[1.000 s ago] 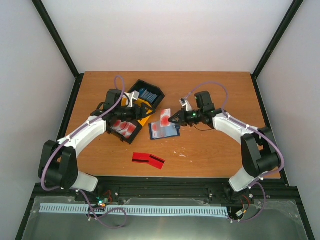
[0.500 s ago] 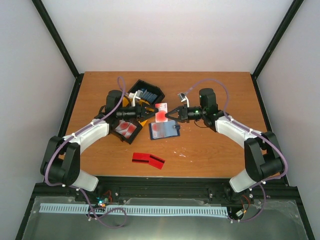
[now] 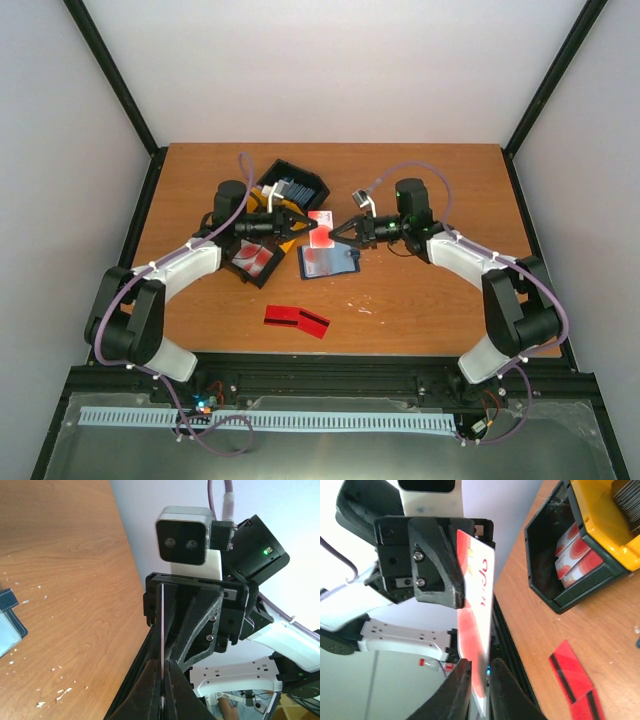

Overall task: Put the credit cards into the card holder
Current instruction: Pick up the credit card from the storage box, then insert the credit card into the card holder.

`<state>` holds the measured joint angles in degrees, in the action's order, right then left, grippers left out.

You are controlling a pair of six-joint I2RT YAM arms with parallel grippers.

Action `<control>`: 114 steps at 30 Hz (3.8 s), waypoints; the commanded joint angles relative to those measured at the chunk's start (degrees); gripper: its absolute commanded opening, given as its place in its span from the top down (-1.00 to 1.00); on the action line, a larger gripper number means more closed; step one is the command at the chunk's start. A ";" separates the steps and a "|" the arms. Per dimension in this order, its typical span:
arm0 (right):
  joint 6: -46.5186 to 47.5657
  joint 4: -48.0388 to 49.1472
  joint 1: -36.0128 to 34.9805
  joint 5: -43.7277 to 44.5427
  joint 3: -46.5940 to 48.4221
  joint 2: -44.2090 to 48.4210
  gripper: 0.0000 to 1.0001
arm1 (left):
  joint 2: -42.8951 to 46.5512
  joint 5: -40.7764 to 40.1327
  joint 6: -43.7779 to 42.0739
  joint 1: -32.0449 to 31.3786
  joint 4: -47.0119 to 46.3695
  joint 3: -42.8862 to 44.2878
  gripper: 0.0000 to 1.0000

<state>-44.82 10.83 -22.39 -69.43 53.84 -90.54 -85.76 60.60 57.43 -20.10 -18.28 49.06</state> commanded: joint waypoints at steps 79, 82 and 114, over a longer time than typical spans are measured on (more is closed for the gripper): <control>21.06 -45.70 -4.10 49.86 14.72 -24.38 0.57 | -24.53 -26.51 -3.49 -7.40 18.56 10.31 0.99; 21.17 -45.65 -4.13 49.94 14.55 -24.39 0.57 | -23.95 -31.52 -7.54 -7.14 23.34 11.43 0.99; 24.01 -43.72 -5.55 45.75 15.34 -23.12 0.26 | -19.24 -29.31 -24.62 -3.11 38.44 18.55 0.99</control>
<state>-22.00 -30.37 -26.30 -24.45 70.13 -111.46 -106.83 28.91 35.97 -25.15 18.17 65.14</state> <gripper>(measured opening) 0.350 0.015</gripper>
